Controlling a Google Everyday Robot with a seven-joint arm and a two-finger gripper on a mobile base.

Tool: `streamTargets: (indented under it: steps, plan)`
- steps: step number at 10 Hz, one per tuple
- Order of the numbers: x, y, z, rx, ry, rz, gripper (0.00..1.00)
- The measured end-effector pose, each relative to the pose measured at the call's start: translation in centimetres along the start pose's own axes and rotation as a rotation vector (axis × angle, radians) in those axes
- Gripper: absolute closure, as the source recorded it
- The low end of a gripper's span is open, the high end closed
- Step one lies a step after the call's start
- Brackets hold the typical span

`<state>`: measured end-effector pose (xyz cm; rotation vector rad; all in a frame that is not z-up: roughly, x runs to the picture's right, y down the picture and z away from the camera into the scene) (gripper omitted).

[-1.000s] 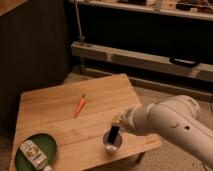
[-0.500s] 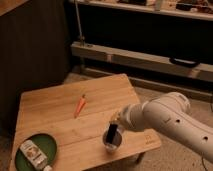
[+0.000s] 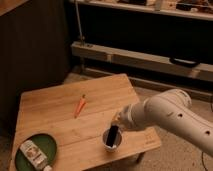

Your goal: Place the eraser in the ceramic cup

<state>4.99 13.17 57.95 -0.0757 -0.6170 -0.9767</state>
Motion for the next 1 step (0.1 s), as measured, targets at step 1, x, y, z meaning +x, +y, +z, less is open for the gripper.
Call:
streamTargets:
  steps: [1]
  plan:
    - [-0.02,-0.09,0.04,0.001,-0.001,-0.002,0.2]
